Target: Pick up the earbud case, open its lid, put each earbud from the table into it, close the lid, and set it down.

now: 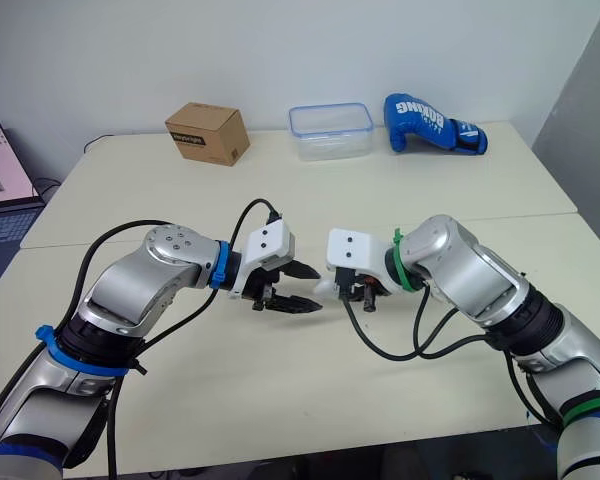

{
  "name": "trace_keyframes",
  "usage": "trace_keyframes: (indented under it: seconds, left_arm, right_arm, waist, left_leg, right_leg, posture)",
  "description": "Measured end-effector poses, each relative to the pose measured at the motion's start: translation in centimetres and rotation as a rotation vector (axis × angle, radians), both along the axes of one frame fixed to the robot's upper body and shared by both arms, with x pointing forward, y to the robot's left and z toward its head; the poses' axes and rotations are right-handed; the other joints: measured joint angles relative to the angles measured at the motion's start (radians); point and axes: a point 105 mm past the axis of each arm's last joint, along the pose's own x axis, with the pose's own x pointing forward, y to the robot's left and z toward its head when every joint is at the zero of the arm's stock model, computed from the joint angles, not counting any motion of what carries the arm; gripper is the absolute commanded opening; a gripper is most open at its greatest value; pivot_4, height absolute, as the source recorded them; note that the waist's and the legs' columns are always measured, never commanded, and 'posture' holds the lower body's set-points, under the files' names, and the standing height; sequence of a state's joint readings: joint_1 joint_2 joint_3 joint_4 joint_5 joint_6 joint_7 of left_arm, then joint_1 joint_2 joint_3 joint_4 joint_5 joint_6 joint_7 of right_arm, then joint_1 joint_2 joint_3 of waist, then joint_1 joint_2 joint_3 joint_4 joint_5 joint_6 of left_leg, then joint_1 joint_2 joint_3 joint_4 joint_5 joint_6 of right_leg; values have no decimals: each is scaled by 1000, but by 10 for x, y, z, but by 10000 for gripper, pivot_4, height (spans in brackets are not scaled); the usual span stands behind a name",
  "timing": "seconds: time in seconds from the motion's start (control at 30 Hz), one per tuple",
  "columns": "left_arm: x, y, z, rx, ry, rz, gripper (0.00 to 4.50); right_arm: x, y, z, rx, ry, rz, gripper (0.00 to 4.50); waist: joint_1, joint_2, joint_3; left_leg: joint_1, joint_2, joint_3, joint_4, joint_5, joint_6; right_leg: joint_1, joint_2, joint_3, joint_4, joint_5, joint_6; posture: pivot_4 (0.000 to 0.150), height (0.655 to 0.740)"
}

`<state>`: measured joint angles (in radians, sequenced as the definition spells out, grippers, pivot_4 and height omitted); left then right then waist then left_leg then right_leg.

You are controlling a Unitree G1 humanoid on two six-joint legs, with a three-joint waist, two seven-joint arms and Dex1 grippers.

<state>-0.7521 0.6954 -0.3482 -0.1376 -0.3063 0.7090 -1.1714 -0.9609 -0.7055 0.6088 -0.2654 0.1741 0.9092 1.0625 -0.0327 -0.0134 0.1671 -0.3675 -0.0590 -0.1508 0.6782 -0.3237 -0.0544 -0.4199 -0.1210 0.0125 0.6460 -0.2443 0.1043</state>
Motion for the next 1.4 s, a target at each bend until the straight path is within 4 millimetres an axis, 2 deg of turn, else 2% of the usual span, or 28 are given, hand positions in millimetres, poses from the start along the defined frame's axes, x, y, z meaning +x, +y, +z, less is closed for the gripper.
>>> trace_keyframes:
  seconds: [0.27,0.37,0.47,1.1,1.13,1.2,1.4]
  left_arm:
    - [4,0,-2,1,-14,8,30205]
    - [4,-1,-2,0,-18,6,24668]
    - [5,-3,-3,-2,-19,5,15267]
    - [8,-5,-5,-3,-30,14,15267]
    - [9,-5,-5,-2,-30,15,11774]
    - [9,-5,-5,-1,-30,15,7942]
    - [9,-5,-5,-6,-33,18,7743]
  right_arm:
    - [2,2,2,1,29,-22,7400]
    - [2,2,3,0,33,-32,7400]
    - [3,2,2,1,51,-47,7400]
    - [5,4,2,0,103,-94,7400]
    - [5,4,2,0,104,-94,7400]
    - [5,4,3,-1,105,-97,7400]
    - [6,5,4,-2,112,-108,7400]
  waist:
    - [0,0,0]
    - [0,0,0]
    - [0,0,0]
    - [-1,0,0]
    - [-1,0,0]
    - [-1,0,0]
    - [-1,0,0]
  left_leg:
    - [0,0,0,0,0,0]
    - [0,0,0,0,0,0]
    - [0,0,0,0,0,0]
    - [0,0,0,0,0,0]
    - [0,0,0,0,0,0]
    - [0,0,0,0,0,0]
    - [0,0,0,0,0,0]
  right_leg:
    - [0,0,0,0,0,0]
    - [0,0,0,0,0,0]
    - [0,0,0,0,0,0]
    - [0,0,0,1,0,0]
    - [0,0,0,1,0,0]
    - [0,0,0,1,0,0]
    - [0,0,0,1,0,0]
  posture:
    - [1500,7307]
    - [1500,7307]
    - [1500,7307]
    - [1500,7307]
    - [1500,7307]
    - [1500,7307]
    - [1500,7307]
